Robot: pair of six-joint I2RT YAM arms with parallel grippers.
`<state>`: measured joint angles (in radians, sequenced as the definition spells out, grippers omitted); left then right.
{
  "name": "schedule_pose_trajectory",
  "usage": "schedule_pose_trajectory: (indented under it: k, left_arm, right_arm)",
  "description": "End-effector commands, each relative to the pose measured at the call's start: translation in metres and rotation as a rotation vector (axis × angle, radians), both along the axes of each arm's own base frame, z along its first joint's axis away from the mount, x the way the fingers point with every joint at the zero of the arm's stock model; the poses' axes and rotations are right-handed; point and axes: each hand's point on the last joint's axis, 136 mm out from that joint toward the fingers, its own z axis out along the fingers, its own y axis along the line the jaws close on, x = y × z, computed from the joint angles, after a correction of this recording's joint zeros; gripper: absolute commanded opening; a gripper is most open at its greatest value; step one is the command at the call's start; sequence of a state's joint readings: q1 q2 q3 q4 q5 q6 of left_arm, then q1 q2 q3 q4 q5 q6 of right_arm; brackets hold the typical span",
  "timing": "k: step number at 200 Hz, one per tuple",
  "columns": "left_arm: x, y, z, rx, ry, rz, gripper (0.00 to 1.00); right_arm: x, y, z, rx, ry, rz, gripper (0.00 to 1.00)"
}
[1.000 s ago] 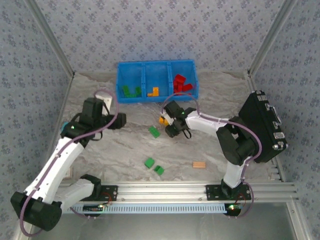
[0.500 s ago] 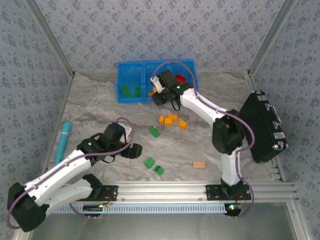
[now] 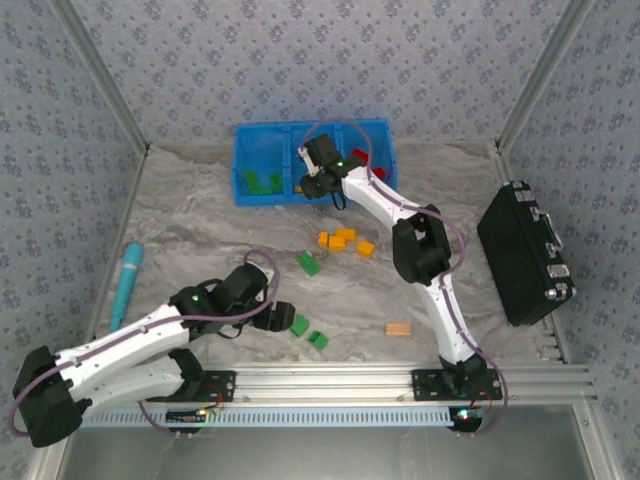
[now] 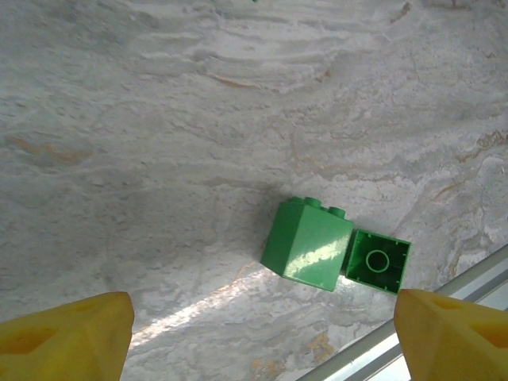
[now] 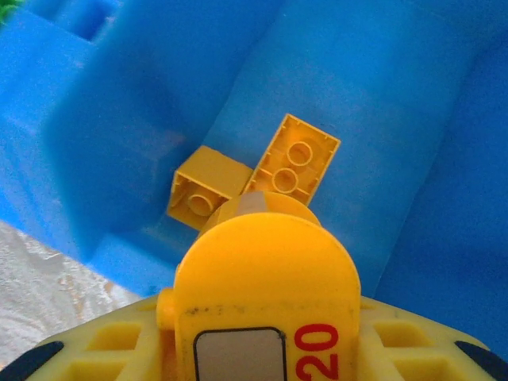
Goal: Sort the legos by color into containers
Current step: Place the lego in the container.
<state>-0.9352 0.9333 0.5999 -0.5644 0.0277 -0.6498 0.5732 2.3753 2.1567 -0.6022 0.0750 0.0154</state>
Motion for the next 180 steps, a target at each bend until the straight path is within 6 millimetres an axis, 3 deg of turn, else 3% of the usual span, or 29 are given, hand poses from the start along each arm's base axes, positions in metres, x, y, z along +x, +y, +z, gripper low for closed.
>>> schedule_pose_trajectory:
  k: [1, 44, 82, 140, 180]
  left_arm:
    - [-0.002, -0.01, -0.005, 0.011, 0.014, -0.001, 0.85]
    - [-0.006, -0.017, -0.016, 0.076, 0.043, -0.027, 0.85]
    - [-0.007, -0.028, -0.023, 0.13, 0.048, -0.063, 0.85]
    - [-0.009, -0.041, -0.031, 0.166, 0.065, -0.103, 0.85]
    - [-0.016, -0.046, -0.046, 0.228, 0.079, -0.13, 0.85]
  right_arm:
    - [0.007, -0.003, 0.001, 0.025, 0.007, -0.032, 0.43]
    - [0.008, -0.005, -0.006, 0.036, 0.026, -0.031, 0.51]
    - [0.009, 0.003, 0.005, 0.071, -0.018, -0.011, 0.64]
    - [-0.001, 0.003, 0.038, 0.114, -0.08, 0.022, 0.7]
    - [-0.013, -0.003, 0.082, 0.158, -0.148, 0.03, 0.72]
